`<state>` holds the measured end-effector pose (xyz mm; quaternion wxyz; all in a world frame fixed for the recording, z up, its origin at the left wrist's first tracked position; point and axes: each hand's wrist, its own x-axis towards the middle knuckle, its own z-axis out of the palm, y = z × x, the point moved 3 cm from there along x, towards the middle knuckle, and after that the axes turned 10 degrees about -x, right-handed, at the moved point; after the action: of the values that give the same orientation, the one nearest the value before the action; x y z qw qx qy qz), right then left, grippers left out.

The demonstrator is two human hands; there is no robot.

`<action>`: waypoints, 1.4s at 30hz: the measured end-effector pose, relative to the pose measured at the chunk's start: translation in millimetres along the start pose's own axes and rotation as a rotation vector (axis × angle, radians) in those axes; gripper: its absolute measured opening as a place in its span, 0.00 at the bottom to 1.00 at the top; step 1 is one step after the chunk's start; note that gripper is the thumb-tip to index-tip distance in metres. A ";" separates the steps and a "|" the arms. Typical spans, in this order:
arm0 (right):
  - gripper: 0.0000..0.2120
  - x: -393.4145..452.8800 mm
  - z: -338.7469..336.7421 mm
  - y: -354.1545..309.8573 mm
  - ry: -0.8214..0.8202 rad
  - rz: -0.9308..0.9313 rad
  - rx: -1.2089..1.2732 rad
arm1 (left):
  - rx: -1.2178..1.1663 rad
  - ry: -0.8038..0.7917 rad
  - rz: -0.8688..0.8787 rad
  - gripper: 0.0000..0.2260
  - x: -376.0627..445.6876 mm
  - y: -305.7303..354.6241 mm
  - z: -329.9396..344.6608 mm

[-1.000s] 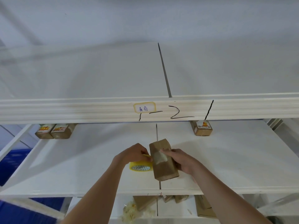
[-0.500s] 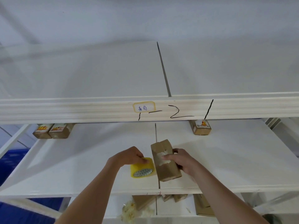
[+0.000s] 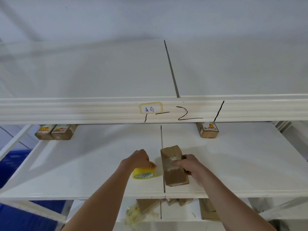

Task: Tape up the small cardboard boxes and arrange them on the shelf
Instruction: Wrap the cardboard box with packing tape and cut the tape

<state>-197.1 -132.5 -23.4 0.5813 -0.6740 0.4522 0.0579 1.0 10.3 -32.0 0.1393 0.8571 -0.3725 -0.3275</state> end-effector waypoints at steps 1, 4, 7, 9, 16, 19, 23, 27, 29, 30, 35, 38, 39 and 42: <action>0.25 3.1 2.2 2.2 0.012 0.015 -0.023 | 0.007 -0.002 -0.013 0.23 1.3 -0.3 1.2; 0.26 13.0 7.6 7.6 0.061 0.072 -0.100 | 0.013 0.018 -0.044 0.22 3.3 4.0 2.6; 0.27 22.0 8.0 10.9 0.133 0.127 -0.260 | 0.007 0.064 -0.036 0.23 5.2 8.9 6.9; 0.26 24.8 7.0 12.5 0.162 0.140 -0.378 | -0.004 0.083 -0.024 0.23 6.3 9.0 12.3; 0.18 26.0 -0.9 9.6 0.350 0.038 -0.646 | -0.061 0.092 -0.033 0.19 8.6 6.8 19.8; 0.20 25.0 -3.5 10.8 0.350 -0.026 -0.614 | -0.058 0.103 -0.024 0.19 8.8 7.9 22.4; 0.14 13.5 -25.7 24.3 0.515 -0.101 -0.431 | -0.086 0.106 -0.032 0.18 9.2 3.2 21.2; 0.15 1.4 -54.5 47.3 0.506 0.093 -0.715 | -0.093 0.086 -0.028 0.18 8.8 -0.1 19.3; 0.19 -2.8 -58.3 57.4 0.427 0.156 -0.773 | -0.095 0.086 -0.019 0.18 8.7 0.0 20.1; 0.19 -4.3 -58.2 61.8 0.399 0.166 -0.787 | -0.095 0.087 -0.018 0.19 8.3 0.7 19.8; 0.15 -9.7 -53.6 73.3 0.373 0.186 -0.785 | -0.097 0.096 -0.025 0.20 5.9 2.2 17.9; 0.12 -8.3 -50.2 72.6 0.398 0.193 -0.709 | -0.097 0.105 -0.033 0.20 4.4 3.4 18.9; 0.11 -6.8 -49.4 72.5 0.404 0.187 -0.668 | -0.098 0.108 -0.034 0.20 3.5 4.0 18.7; 0.11 -5.1 -48.2 62.6 0.486 0.115 -0.509 | -0.107 0.115 -0.036 0.19 1.9 4.1 18.8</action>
<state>-264.0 -164.8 -50.7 0.2661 -0.7647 0.5856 0.0394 -12.8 6.2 -44.9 0.2002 0.8723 -0.3304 -0.2998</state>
